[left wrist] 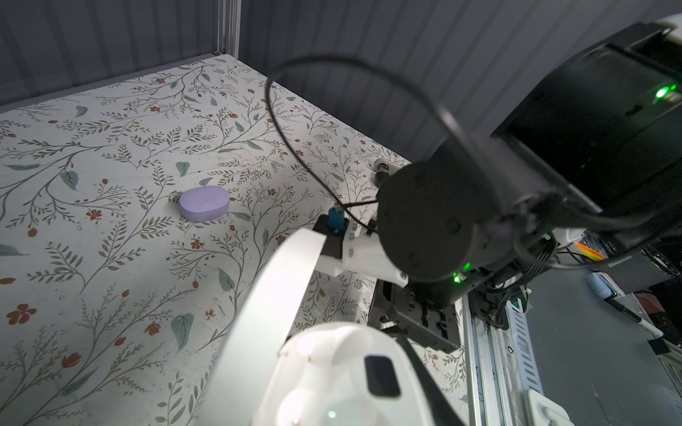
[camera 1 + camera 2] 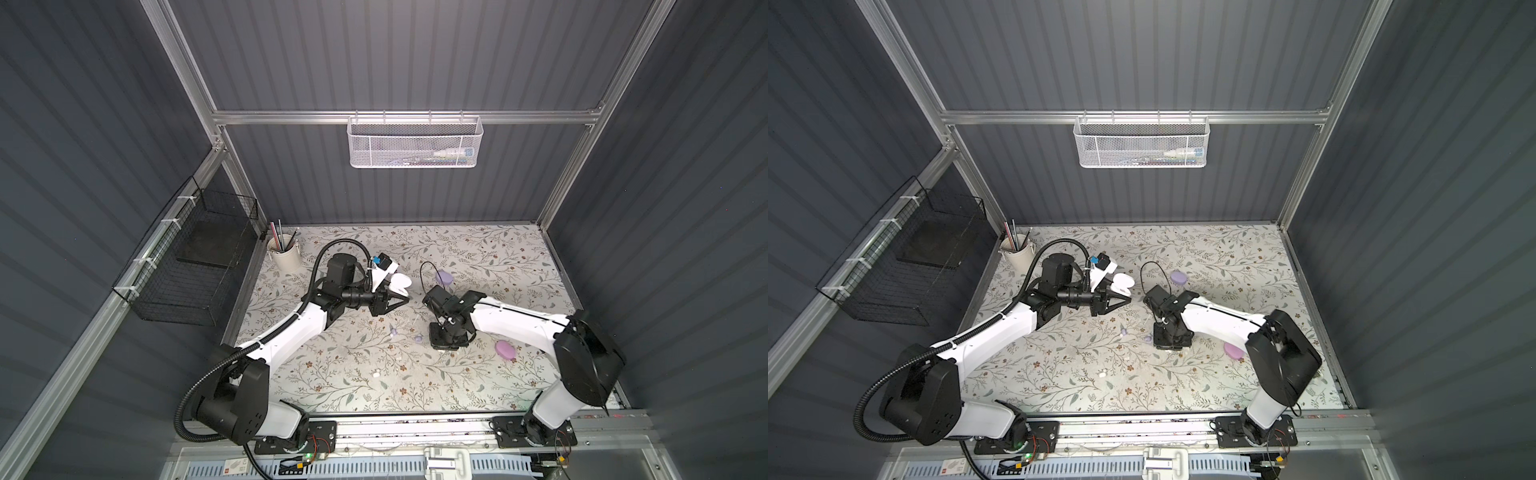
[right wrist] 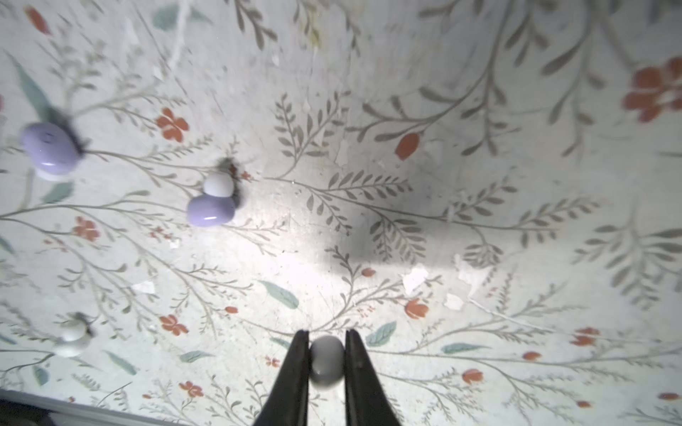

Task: Insert wireless bluetooth earbuds into charging case
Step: Pick up the wireless bluetooth earbud from the bottom-center of the table.

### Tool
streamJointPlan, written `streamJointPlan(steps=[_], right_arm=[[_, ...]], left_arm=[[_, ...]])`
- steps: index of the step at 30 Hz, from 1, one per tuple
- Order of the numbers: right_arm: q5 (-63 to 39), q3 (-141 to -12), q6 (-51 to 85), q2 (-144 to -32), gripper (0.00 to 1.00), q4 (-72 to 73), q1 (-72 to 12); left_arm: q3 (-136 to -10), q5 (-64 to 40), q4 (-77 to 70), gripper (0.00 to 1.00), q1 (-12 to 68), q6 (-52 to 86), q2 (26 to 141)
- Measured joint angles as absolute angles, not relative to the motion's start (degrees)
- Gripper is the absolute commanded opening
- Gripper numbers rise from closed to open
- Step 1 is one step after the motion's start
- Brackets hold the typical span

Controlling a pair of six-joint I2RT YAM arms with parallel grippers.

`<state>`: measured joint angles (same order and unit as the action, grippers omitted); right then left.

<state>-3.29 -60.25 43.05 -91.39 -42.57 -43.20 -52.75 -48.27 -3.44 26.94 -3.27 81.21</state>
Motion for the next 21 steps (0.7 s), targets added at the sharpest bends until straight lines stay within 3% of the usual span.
streamJointPlan(steps=[10,21], right_arm=[[-5.48,-66.63,38.89,-74.11,0.14,-46.76,-36.29],[-12.53,-78.08,33.36,-64.71,0.12,-48.38,-34.85]], left_arm=[[-54.87,-51.75,-8.51,0.26,28.08,-0.78,82.08],[-60.20,-54.13,-16.05,0.27,34.46,2.20,87.33]])
